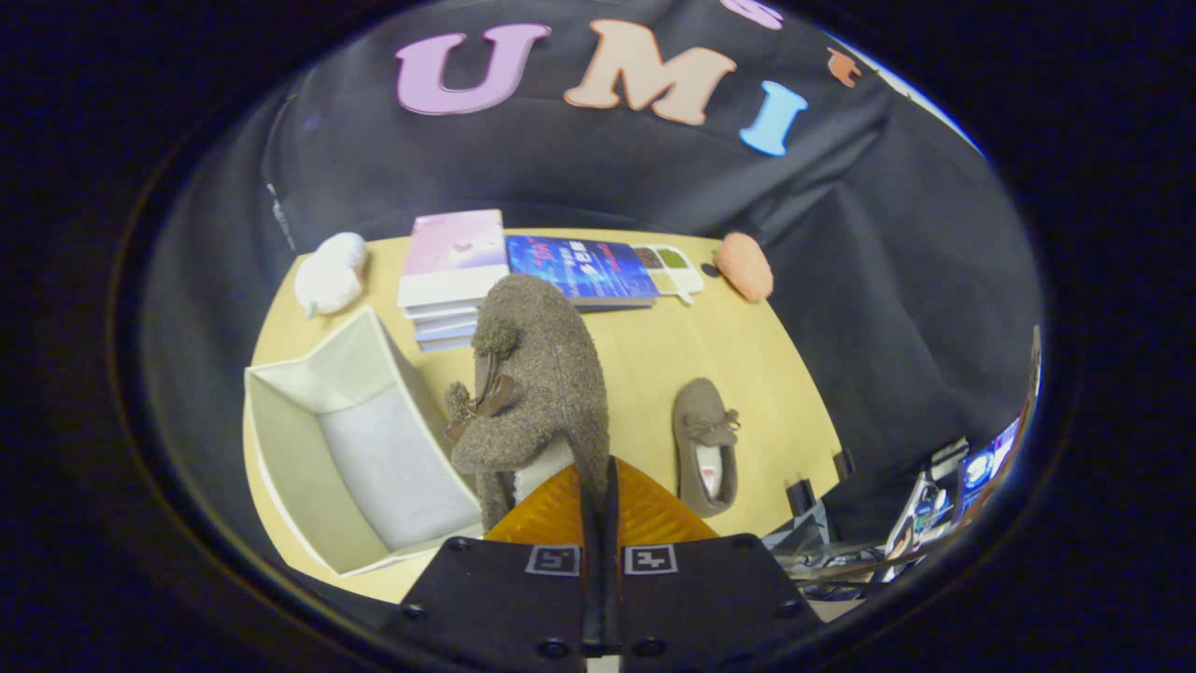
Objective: Open the storage box then place both shoes into the box .Put the left shoe in first, then the right shoe, with the right side of both shoes facing outward in a uniform manner.
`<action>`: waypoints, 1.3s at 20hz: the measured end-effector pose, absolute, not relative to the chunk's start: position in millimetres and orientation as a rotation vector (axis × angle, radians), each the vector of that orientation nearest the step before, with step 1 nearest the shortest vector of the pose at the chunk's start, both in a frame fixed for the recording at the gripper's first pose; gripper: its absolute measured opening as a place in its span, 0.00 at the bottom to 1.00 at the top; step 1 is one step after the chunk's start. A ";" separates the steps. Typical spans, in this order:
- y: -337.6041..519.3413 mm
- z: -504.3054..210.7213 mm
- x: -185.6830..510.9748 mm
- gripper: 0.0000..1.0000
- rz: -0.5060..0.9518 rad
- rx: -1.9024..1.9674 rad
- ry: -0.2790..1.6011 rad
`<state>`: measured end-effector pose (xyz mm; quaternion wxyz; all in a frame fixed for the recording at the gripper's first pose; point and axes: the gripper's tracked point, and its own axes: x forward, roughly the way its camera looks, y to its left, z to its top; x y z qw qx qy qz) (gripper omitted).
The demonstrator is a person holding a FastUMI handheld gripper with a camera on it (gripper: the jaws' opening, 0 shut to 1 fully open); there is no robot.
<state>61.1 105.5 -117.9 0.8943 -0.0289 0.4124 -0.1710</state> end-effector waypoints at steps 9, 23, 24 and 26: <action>247.1 -126.2 76.4 0.03 -0.069 -0.082 0.848; 298.8 -192.4 77.5 0.04 0.009 -0.115 1.015; 297.9 -196.0 75.2 0.04 0.007 -0.125 1.026; 301.9 -208.7 74.8 0.04 0.013 -0.139 1.047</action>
